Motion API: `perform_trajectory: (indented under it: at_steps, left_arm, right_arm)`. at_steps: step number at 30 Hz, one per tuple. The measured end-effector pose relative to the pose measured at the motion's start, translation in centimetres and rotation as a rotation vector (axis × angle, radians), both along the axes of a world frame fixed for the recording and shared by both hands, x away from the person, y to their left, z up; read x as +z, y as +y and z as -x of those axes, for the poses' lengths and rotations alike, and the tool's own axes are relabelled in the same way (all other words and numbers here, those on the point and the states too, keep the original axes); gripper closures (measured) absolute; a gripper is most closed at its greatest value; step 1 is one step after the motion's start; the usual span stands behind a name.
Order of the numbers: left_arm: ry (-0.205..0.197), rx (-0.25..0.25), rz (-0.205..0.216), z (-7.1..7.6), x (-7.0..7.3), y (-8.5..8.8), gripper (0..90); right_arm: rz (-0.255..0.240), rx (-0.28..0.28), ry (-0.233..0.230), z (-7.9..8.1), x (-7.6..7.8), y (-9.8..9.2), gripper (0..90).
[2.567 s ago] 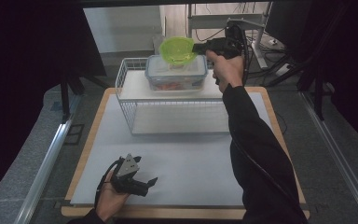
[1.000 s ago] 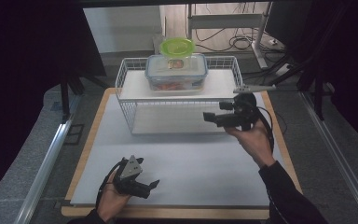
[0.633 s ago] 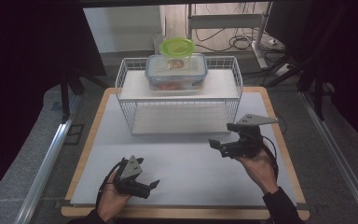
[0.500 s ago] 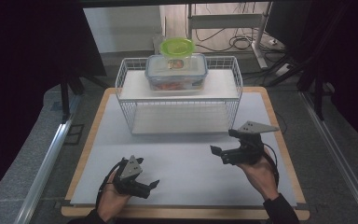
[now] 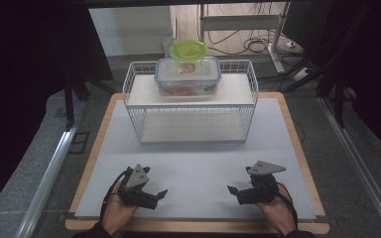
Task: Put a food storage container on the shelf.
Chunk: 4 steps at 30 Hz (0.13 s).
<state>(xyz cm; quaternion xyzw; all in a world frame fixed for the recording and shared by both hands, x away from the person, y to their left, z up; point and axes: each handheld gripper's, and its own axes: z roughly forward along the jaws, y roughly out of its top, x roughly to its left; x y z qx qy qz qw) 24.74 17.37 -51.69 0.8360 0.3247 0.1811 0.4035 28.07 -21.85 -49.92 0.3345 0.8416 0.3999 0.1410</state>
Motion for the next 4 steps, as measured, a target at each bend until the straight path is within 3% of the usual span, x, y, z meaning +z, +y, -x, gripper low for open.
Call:
perform_trajectory:
  at_steps: [2,4]
  left_arm:
    - [0.001,0.002,0.004,-0.07,0.01,0.07,3.5]
    - [-0.001,0.003,0.004,-0.1,0.01,0.11,3.5]
  right_arm:
    - [0.027,0.0,-0.006,-0.1,-0.24,0.16,4.9]
    - [0.014,-0.004,-0.014,-0.1,-0.13,0.15,4.9]
